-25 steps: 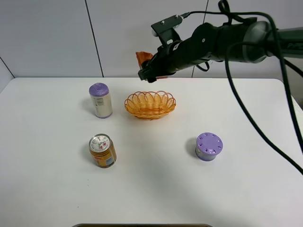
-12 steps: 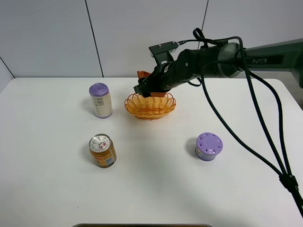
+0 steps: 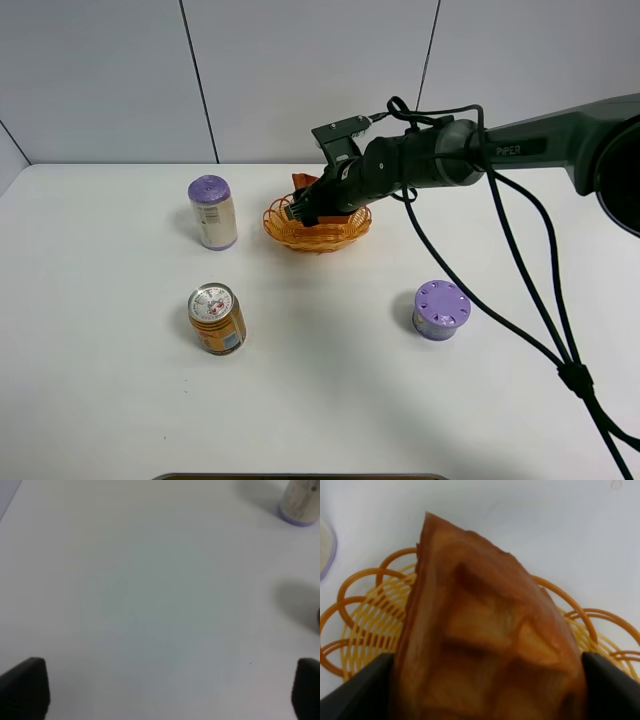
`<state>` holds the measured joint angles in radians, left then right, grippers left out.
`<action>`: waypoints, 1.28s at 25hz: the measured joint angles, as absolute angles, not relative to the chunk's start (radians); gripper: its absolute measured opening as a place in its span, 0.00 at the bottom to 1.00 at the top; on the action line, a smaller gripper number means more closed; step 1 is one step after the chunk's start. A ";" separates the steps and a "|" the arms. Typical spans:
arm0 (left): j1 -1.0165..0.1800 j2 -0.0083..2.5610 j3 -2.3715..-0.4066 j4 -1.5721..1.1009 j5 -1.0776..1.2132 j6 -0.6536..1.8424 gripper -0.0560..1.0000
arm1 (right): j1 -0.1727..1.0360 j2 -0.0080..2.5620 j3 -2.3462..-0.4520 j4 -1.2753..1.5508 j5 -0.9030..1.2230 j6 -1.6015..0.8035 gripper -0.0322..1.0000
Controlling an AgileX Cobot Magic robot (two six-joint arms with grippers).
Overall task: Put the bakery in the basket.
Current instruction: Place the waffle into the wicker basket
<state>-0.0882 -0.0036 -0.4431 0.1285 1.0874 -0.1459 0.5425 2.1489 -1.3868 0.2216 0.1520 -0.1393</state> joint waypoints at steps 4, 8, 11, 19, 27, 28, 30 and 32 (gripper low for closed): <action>-0.088 -0.004 -0.443 0.129 1.087 -0.146 0.99 | 0.543 2.162 -1.387 0.215 0.126 -0.139 0.71; -0.088 -0.004 -0.443 0.129 1.087 -0.146 0.99 | 0.543 2.168 -1.387 0.215 0.115 -0.139 0.71; -0.088 -0.004 -0.443 0.129 1.087 -0.146 0.99 | 0.543 2.169 -1.387 0.215 0.113 -0.139 0.71; -0.088 -0.004 -0.443 0.129 1.087 -0.146 0.99 | 0.543 2.169 -1.387 0.215 0.107 -0.139 0.72; -0.088 -0.004 -0.443 0.129 1.087 -0.146 0.99 | 0.543 2.169 -1.387 0.214 0.103 -0.139 0.85; -0.088 -0.004 -0.443 0.129 1.087 -0.146 0.99 | 0.543 2.169 -1.387 0.214 0.103 -0.139 0.87; -0.088 -0.004 -0.443 0.129 1.087 -0.146 0.99 | 0.543 2.169 -1.387 0.214 0.103 -0.139 0.90; -0.088 -0.004 -0.443 0.129 1.087 -0.146 0.99 | 0.543 2.169 -1.387 0.214 0.101 -0.139 0.91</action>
<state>-0.0882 -0.0036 -0.4431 0.1285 1.0874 -0.1459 0.5425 2.1694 -1.3868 0.2140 0.1008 -0.1393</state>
